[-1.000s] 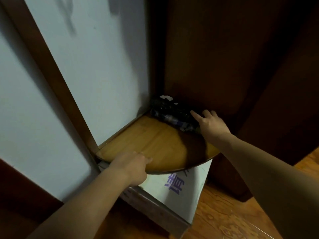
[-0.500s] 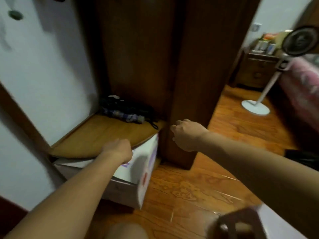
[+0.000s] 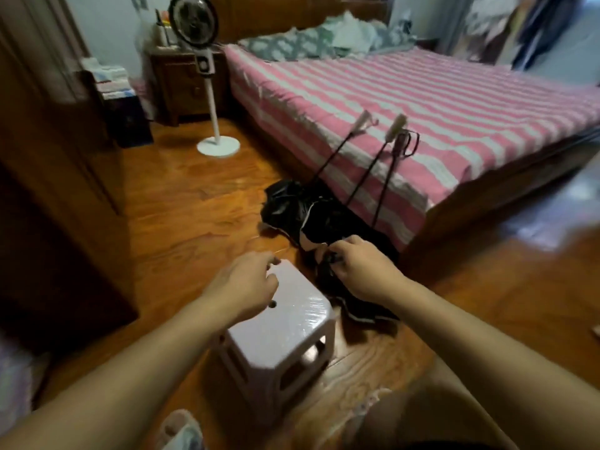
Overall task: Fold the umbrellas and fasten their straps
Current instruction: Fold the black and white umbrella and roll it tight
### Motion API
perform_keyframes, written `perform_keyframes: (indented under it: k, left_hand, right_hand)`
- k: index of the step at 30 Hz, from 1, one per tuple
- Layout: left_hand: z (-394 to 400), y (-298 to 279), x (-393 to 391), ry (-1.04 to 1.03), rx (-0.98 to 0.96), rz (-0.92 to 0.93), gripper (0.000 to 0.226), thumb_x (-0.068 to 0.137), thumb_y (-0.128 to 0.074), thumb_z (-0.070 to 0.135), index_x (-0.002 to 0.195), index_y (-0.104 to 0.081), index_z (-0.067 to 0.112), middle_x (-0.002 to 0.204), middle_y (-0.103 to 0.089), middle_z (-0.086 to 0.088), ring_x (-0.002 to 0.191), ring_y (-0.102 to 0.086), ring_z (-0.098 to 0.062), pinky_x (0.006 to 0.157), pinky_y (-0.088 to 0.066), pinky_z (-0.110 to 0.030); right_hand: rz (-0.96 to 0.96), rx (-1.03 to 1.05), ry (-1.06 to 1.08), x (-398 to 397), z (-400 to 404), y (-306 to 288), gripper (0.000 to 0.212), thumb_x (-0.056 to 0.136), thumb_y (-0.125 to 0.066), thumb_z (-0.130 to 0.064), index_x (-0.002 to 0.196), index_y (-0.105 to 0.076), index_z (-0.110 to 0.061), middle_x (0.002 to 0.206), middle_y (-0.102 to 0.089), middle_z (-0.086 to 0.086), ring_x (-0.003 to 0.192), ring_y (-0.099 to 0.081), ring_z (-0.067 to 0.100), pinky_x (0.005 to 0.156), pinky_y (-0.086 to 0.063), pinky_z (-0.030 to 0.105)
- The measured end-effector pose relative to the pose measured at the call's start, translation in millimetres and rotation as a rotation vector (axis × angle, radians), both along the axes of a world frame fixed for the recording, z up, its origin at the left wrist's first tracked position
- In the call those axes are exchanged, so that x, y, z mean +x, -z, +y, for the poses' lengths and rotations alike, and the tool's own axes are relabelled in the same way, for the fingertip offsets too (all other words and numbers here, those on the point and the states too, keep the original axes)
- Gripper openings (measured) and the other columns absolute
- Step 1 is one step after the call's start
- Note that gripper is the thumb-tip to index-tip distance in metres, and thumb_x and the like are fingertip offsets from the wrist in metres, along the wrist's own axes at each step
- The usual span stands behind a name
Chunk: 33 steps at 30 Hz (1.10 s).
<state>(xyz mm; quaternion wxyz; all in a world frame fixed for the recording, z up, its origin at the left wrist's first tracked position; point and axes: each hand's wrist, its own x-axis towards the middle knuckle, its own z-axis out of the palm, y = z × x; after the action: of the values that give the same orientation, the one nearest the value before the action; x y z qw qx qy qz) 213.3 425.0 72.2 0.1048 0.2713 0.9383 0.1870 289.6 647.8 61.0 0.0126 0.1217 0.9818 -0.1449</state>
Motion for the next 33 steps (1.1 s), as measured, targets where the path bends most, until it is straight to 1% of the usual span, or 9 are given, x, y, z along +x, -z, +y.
perform_keyframes:
  k: [2, 5, 8, 12, 15, 19, 26, 29, 33]
  left_hand:
    - [26.8, 27.1, -0.3, 0.049, -0.045, -0.026, 0.045, 0.097, -0.054, 0.032, 0.141, -0.05, 0.035, 0.145, -0.054, 0.005, 0.124, -0.057, -0.02, 0.097, -0.054, -0.04]
    - [51.0, 59.1, -20.3, 0.101, -0.07, -0.082, 0.048, 0.098, -0.053, 0.029, 0.145, -0.045, 0.033, 0.15, -0.048, 0.002, 0.114, -0.064, -0.02, 0.092, -0.056, -0.041]
    - [71.5, 87.6, -59.6, 0.054, -0.043, -0.102, 0.043, 0.101, -0.053, 0.028, 0.143, -0.049, 0.029, 0.141, -0.055, 0.001, 0.103, -0.066, -0.018, 0.087, -0.055, -0.035]
    - [101.5, 126.6, -112.9, -0.057, 0.062, -0.125, 0.042, 0.099, -0.055, 0.024, 0.141, -0.054, 0.026, 0.138, -0.058, -0.003, 0.119, -0.058, -0.023, 0.097, -0.05, -0.038]
    - [112.7, 157.3, -140.1, -0.025, -0.016, -0.02, 0.041, 0.099, -0.051, 0.029, 0.14, -0.053, 0.03, 0.136, -0.056, 0.0, 0.12, -0.056, -0.026, 0.094, -0.051, -0.04]
    - [107.0, 179.0, -156.6, -0.026, -0.118, -0.01, 0.043, 0.102, -0.047, 0.031, 0.145, -0.049, 0.031, 0.133, -0.055, 0.0, 0.118, -0.055, -0.026, 0.086, -0.048, -0.036]
    - [100.0, 171.9, -156.9, 0.028, -0.147, -0.049, 0.04, 0.104, -0.044, 0.03, 0.143, -0.051, 0.029, 0.133, -0.054, 0.002, 0.117, -0.055, -0.023, 0.081, -0.043, -0.032]
    - [99.2, 155.5, -154.0, 0.051, -0.145, -0.04, 0.042, 0.101, -0.045, 0.028, 0.142, -0.051, 0.028, 0.132, -0.054, 0.0, 0.119, -0.055, -0.026, 0.088, -0.048, -0.036]
    - [94.6, 127.6, -122.4, 0.076, -0.083, -0.006, 0.039, 0.101, -0.046, 0.03, 0.138, -0.055, 0.027, 0.13, -0.056, -0.001, 0.116, -0.057, -0.027, 0.089, -0.051, -0.039]
  right_hand:
    - [-0.065, -0.044, 0.103, 19.8, 45.2, 27.4, 0.046, 0.098, -0.054, -0.03, 0.142, -0.054, -0.018, 0.139, -0.05, 0.011, 0.126, -0.052, 0.035, 0.106, -0.044, 0.044]
    - [-0.158, -0.097, 0.178, 25.5, 91.7, 58.6, 0.05, 0.101, -0.052, -0.03, 0.15, -0.046, -0.018, 0.146, -0.043, 0.01, 0.131, -0.049, 0.032, 0.109, -0.043, 0.04]
    - [-0.189, -0.127, 0.214, -2.8, 126.4, 82.8, 0.047, 0.102, -0.052, -0.029, 0.147, -0.048, -0.016, 0.145, -0.044, 0.01, 0.125, -0.053, 0.032, 0.104, -0.046, 0.038]
    - [-0.119, -0.183, 0.298, -94.0, 174.1, 115.7, 0.048, 0.101, -0.057, -0.024, 0.145, -0.048, -0.008, 0.137, -0.057, 0.017, 0.116, -0.059, 0.035, 0.091, -0.048, 0.036]
    - [0.005, -0.349, 0.61, -172.1, 213.6, 149.9, 0.054, 0.1, -0.054, -0.026, 0.149, -0.038, -0.01, 0.13, -0.058, 0.014, 0.1, -0.058, 0.03, 0.079, -0.045, 0.033]
    - [0.122, -0.52, 0.938, -235.5, 251.2, 198.9, 0.046, 0.104, -0.05, -0.031, 0.142, -0.043, -0.007, 0.135, -0.055, 0.014, 0.117, -0.056, 0.034, 0.089, -0.044, 0.036]
    - [0.145, -0.523, 0.901, -214.9, 247.4, 213.0, 0.031, 0.108, -0.04, -0.028, 0.121, -0.056, -0.005, 0.104, -0.06, 0.011, 0.091, -0.059, 0.032, 0.078, -0.045, 0.041]
    - [0.163, -0.535, 0.861, -170.3, 226.9, 191.2, 0.029, 0.109, -0.041, -0.031, 0.11, -0.06, -0.008, 0.097, -0.065, 0.008, 0.084, -0.062, 0.028, 0.073, -0.046, 0.04]
    - [0.321, -0.612, 0.752, -110.5, 206.2, 125.6, 0.018, 0.105, -0.049, -0.025, 0.091, -0.06, -0.02, 0.087, -0.067, 0.012, 0.078, -0.065, 0.032, 0.074, -0.055, 0.05]
